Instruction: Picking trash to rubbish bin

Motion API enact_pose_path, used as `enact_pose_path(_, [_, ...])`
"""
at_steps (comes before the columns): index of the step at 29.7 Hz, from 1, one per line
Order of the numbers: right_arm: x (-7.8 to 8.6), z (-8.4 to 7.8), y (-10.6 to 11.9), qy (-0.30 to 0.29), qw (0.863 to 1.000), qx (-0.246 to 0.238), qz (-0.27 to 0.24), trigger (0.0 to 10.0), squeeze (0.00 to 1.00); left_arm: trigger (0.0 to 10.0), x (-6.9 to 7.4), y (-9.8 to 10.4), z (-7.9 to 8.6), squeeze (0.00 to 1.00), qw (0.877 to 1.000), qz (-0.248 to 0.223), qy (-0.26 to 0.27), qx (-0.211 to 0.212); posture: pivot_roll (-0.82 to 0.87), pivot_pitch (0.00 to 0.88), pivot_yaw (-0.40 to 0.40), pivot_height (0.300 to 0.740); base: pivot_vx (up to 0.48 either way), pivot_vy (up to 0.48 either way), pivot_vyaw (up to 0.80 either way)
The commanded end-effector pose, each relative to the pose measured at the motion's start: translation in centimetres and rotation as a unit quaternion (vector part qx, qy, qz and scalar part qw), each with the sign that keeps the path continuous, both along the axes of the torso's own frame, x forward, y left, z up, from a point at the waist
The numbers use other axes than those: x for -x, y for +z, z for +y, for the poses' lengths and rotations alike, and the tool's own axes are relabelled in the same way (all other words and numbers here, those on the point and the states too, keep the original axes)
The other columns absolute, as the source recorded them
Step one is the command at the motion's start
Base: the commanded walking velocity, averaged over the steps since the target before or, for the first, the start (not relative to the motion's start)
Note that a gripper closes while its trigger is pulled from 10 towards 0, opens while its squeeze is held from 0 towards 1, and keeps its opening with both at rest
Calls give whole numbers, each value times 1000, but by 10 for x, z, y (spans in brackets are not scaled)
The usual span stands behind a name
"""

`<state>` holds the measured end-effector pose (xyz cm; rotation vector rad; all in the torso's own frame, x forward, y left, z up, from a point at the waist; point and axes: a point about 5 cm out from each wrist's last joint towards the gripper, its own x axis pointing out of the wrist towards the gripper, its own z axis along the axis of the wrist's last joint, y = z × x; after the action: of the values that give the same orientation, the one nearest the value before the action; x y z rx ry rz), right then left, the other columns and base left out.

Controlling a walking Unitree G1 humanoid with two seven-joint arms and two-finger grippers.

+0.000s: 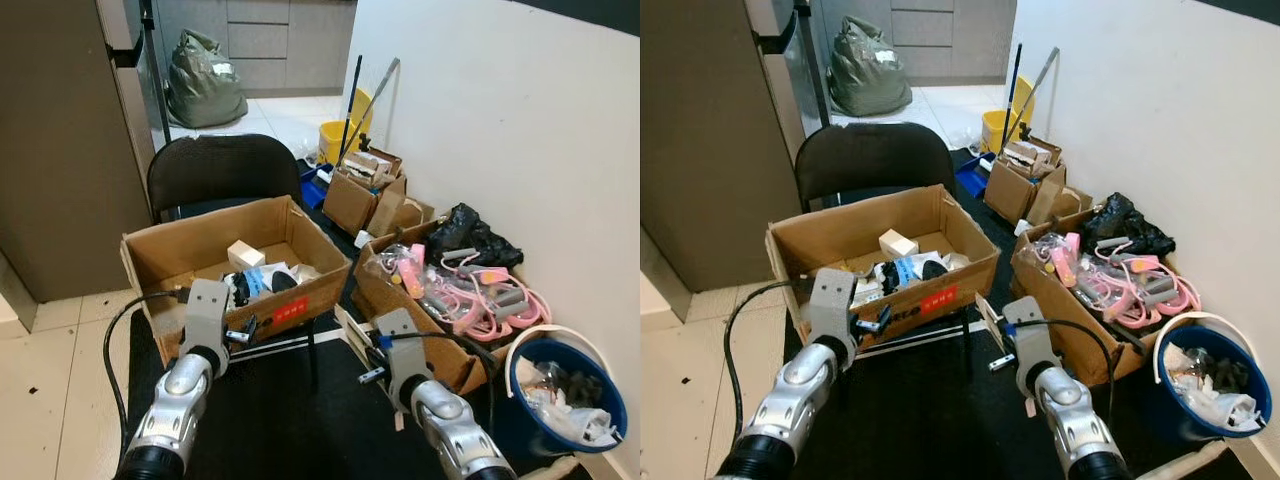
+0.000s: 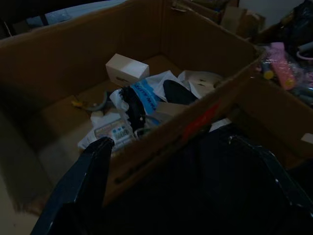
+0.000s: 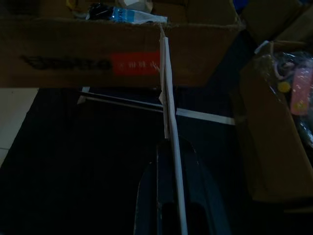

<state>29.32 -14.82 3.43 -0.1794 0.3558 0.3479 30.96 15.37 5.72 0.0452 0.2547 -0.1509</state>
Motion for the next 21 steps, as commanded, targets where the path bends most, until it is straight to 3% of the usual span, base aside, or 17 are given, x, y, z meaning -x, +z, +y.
enact_pose_path(1, [1, -6, -2, -9, 1000, 6, 3, 10000, 0, 10000, 1, -1, -2, 0, 1000, 1, -6, -1, -66, 54, -51, 740, 386, 0, 0])
enact_pose_path(21, [0, -7, -1, -10, 1000, 5, 2, 10000, 0, 10000, 0, 0, -4, 0, 1000, 0, -9, -1, -64, 54, -53, 740, 387, 0, 0])
